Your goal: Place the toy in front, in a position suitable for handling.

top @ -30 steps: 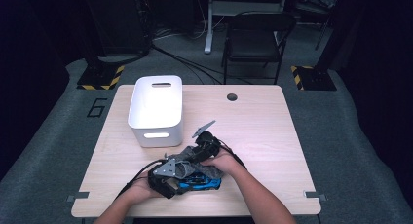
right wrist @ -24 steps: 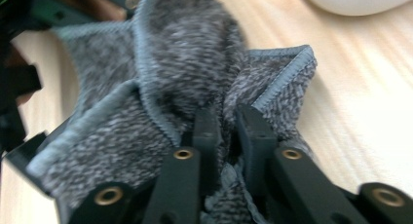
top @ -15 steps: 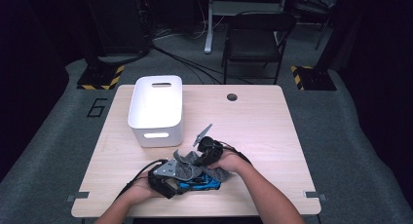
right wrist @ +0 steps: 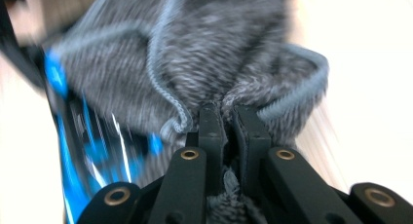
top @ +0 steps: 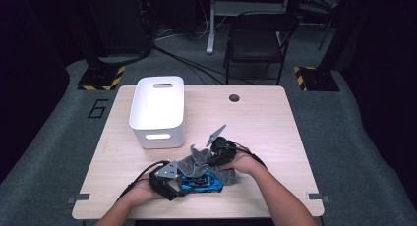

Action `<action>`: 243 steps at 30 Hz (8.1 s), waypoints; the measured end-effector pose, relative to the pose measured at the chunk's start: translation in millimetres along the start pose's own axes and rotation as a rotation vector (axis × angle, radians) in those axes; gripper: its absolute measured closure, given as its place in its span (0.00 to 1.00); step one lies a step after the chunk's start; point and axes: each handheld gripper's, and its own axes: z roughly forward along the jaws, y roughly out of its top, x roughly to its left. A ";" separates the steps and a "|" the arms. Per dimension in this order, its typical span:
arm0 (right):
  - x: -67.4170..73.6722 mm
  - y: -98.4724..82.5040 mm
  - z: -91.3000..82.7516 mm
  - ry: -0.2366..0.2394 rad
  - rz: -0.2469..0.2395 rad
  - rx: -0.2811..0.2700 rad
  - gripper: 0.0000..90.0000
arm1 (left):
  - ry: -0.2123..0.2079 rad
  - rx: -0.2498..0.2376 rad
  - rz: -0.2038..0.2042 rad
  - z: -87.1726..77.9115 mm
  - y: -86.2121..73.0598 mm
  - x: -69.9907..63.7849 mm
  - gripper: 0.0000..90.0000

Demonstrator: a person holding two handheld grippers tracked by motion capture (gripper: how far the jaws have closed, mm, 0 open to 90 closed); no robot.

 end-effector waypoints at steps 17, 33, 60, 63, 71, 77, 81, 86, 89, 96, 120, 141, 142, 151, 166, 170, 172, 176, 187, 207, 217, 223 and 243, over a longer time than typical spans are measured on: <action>-0.1 -14.5 -14.9 0.010 -0.053 0.054 0.97 | 0.001 0.001 -0.002 -0.1 -0.2 -0.2 0.28; 28.3 -72.1 -29.1 -0.057 0.073 -0.114 0.96 | 0.001 0.004 -0.004 -0.4 -0.2 -0.1 0.28; 44.2 -90.8 -38.0 -0.125 0.118 -0.169 0.42 | 0.009 0.004 -0.004 -0.4 -0.1 0.3 0.27; 51.1 -95.9 -24.2 -0.138 0.086 -0.118 0.37 | 0.007 0.003 -0.006 -0.3 -0.1 0.0 0.27; 61.1 -100.6 -30.1 -0.139 0.012 -0.114 0.88 | 0.004 0.003 -0.007 -0.2 -0.1 0.1 0.27; 40.2 -95.8 -53.9 -0.227 0.181 -0.384 0.88 | 0.005 0.003 -0.006 -0.2 -0.1 0.1 0.27; 29.0 -85.1 -59.3 -0.364 0.256 -0.481 0.88 | 0.004 0.003 -0.006 -0.2 -0.1 0.1 0.27; 29.5 -74.7 -40.2 -0.334 0.225 -0.393 0.87 | 0.005 0.002 -0.006 -0.1 -0.1 0.0 0.28; 41.3 -75.5 -19.9 -0.275 0.159 -0.269 0.87 | 0.006 0.002 -0.010 -0.3 -0.3 0.1 0.28; 59.9 -90.3 -22.0 -0.287 0.128 -0.219 0.87 | 0.008 0.006 -0.005 -0.4 -0.2 0.3 0.28; 54.4 -98.3 -26.1 -0.155 0.188 -0.260 0.87 | 0.008 0.005 -0.007 -0.5 -0.2 0.2 0.27; 49.1 -94.1 -19.3 -0.231 0.199 -0.217 0.87 | 0.007 0.004 -0.007 -0.3 -0.2 0.2 0.27; 49.1 -94.1 -19.3 -0.231 0.199 -0.217 0.87 | 0.007 0.004 -0.007 -0.3 -0.2 0.2 0.27; 81.0 -113.2 -24.0 -0.086 0.185 -0.202 0.87 | 0.007 0.002 -0.008 0.0 0.0 0.2 0.27; 36.8 -88.4 -86.8 -0.282 0.182 -0.341 0.86 | 0.007 0.001 -0.009 0.1 0.0 0.2 0.27; 19.0 -86.1 -96.0 -0.343 0.206 -0.356 0.85 | 0.010 0.002 -0.008 -0.1 0.0 0.3 0.27; 9.8 -84.6 -98.6 -0.371 0.230 -0.355 0.84 | 0.009 0.002 -0.007 -0.1 0.1 0.3 0.27; -6.5 -84.7 -96.2 -0.411 0.259 -0.348 0.83 | 0.004 0.000 -0.008 0.2 0.1 0.1 0.27; -41.2 -96.4 -75.4 -0.489 0.372 -0.308 0.84 | 0.003 0.000 -0.008 0.3 0.1 0.1 0.27; -62.8 -110.3 -70.5 -0.500 0.488 -0.284 0.48 | 0.003 0.000 -0.007 0.2 0.2 0.1 0.27; -50.5 -104.4 -97.9 -0.484 0.433 -0.343 0.28 | 0.003 0.000 -0.007 0.2 0.1 0.1 0.27; -32.4 -101.7 -104.2 -0.477 0.367 -0.360 0.28 | 0.003 0.000 -0.007 0.2 0.2 0.1 0.27; 5.2 -108.7 -46.0 -0.466 0.196 -0.207 0.74 | 0.004 0.000 -0.007 0.3 0.2 0.1 0.27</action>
